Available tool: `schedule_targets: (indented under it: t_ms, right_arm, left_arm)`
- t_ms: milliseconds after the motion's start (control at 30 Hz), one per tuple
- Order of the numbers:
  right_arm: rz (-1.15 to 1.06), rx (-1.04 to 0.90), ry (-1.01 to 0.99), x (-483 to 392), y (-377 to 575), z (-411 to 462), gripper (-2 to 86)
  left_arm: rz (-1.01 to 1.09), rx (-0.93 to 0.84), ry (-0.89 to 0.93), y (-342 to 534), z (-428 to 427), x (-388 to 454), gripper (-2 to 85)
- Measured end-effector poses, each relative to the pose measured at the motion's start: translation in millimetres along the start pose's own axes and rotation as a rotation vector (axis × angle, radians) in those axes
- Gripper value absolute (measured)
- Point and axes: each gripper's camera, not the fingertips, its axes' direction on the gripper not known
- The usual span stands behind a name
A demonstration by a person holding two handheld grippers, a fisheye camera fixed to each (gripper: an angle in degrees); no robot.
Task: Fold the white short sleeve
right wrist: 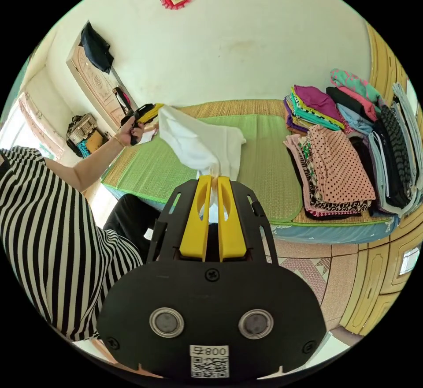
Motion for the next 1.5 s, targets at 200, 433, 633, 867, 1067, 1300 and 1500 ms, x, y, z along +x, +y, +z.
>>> schedule_targets:
  t_ms: [200, 433, 633, 867, 1067, 1300, 1500]
  right_arm:
    - [-0.069, 0.261, -0.006, -18.3, 16.4, -94.6, 2.1]
    - [-0.173, 0.501, -0.023, -55.5, 38.5, -181.1, 2.0]
    - [-0.289, 0.666, 0.017, -95.3, 61.3, -249.8, 2.0]
    - [-0.407, 0.827, 0.040, -131.2, 89.3, -312.3, 2.0]
    - [-0.470, 0.870, 0.029, -150.4, 97.3, -331.7, 2.0]
    - [-0.501, 0.878, 0.024, -159.8, 75.5, -332.0, 2.1]
    - [-0.513, 0.885, 0.031, -161.1, 31.6, -317.4, 2.1]
  left_arm:
    - [0.232, 0.136, 0.077, 72.9, -93.8, 131.9, 0.7]
    - [0.523, 0.216, 0.059, 153.3, -170.1, 273.5, 0.7]
    - [0.754, 0.305, -0.028, 233.4, -223.9, 379.6, 0.7]
    - [0.905, 0.358, -0.078, 312.7, -273.5, 460.6, 0.7]
    - [0.967, 0.408, -0.093, 353.5, -306.0, 499.7, 0.6]
    - [0.987, 0.428, -0.117, 364.1, -329.8, 523.8, 0.7]
    - [0.986, 0.440, -0.136, 345.7, -339.5, 528.8, 0.8]
